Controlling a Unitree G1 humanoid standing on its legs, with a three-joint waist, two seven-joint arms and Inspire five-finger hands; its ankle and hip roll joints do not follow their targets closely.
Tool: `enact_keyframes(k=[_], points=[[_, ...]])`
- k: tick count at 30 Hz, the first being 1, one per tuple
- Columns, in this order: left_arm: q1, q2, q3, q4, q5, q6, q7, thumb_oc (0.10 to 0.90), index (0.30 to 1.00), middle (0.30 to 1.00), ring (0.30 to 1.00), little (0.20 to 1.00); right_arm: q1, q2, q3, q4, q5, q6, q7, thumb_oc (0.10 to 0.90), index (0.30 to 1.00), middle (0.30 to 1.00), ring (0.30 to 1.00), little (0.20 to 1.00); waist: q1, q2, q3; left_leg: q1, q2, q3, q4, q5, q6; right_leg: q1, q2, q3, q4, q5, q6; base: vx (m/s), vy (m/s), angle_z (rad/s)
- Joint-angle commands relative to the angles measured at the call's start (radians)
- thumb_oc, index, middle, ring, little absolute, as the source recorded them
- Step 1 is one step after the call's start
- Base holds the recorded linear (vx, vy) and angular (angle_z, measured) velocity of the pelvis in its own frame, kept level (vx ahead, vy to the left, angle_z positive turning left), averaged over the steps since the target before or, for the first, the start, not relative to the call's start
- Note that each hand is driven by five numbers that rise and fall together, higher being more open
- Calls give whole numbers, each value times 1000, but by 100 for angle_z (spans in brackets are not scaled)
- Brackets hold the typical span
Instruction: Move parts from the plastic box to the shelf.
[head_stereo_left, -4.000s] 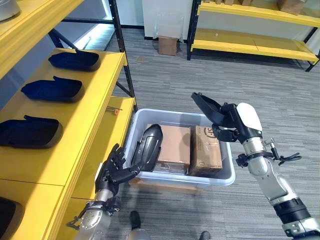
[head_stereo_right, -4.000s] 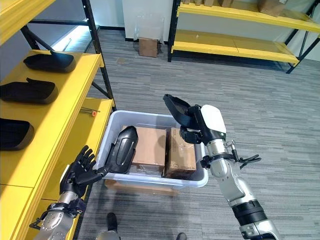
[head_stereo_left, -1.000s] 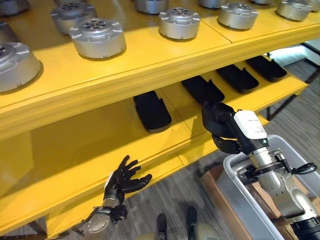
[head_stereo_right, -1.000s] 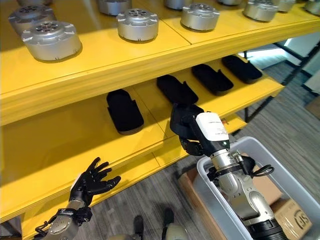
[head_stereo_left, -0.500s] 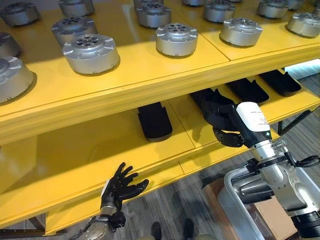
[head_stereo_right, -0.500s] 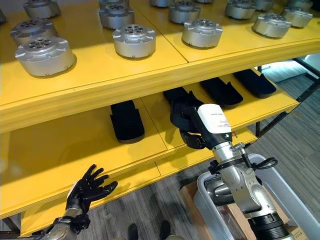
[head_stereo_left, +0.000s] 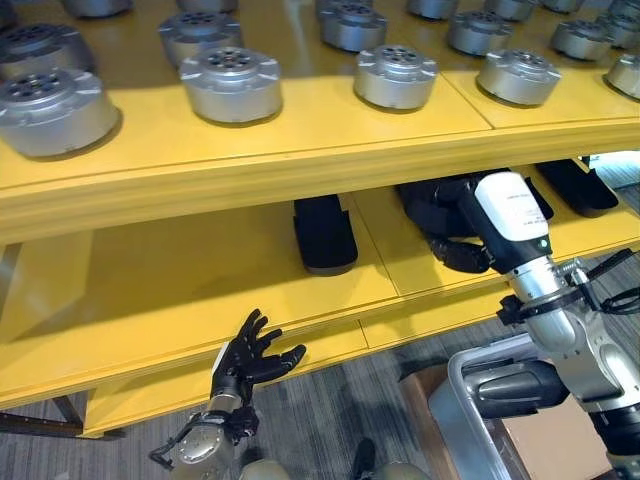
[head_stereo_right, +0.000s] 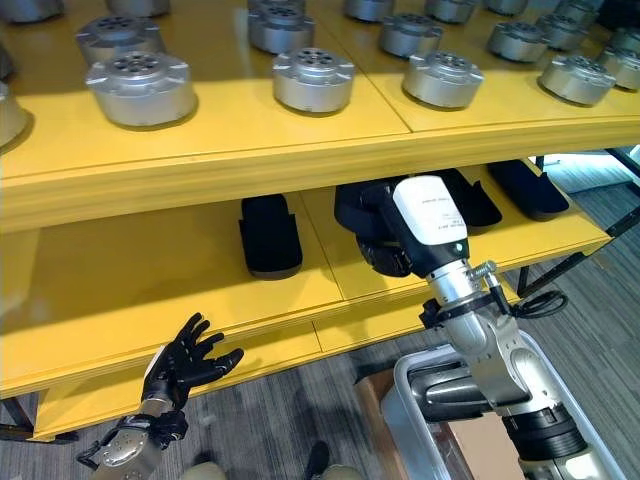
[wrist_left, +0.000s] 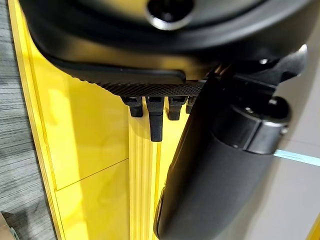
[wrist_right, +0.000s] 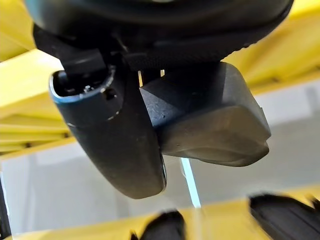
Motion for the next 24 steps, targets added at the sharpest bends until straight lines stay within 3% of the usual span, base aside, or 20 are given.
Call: enact_keyframes(k=[1, 4, 7, 13, 24], points=[[-45, 37, 23, -134, -42, -94, 3, 900, 1000, 1000, 1000, 1000, -211, -94, -42, -110, 34, -54, -127, 400, 300, 300, 300, 300, 36, 48, -114, 61, 19, 50, -168, 193, -1, -94, -47, 15, 207, -152, 55, 62, 281, 58], [-45, 48, 14, -134, -49, -98, -9, 900, 1000, 1000, 1000, 1000, -235, -86, -20, -99, 19, -50, -125, 400, 300, 300, 300, 300, 50, 63, -122, 61, -27, 32, -159, 116, 9, -95, -85, 23, 221, -144, 71, 85, 266, 25], [-57, 73, -9, -138, -53, -101, -24, 900, 1000, 1000, 1000, 1000, -252, -76, -5, -106, -5, -45, -119, 400, 300, 300, 300, 300, 68, 52, -113, 33, -85, 31, -86, 37, 21, -44, -159, 13, 191, -110, 111, 133, 310, 22], [-91, 108, -28, -142, -55, -104, -28, 900, 1000, 1000, 1000, 1000, -295, -65, 50, -88, -21, -35, -95, 400, 300, 300, 300, 300, 83, 25, -103, -2, -139, 42, -35, -7, 31, -18, -215, -5, 148, -59, 147, 62, 203, 27], [-66, 116, -20, -147, -66, -98, -34, 900, 1000, 1000, 1000, 1000, -415, -77, 197, -1, -27, -23, -28, 400, 300, 300, 300, 300, 125, -27, -97, -11, -154, 58, 5, -45, 48, -10, -232, -9, 132, -37, 170, 35, 48, 5]])
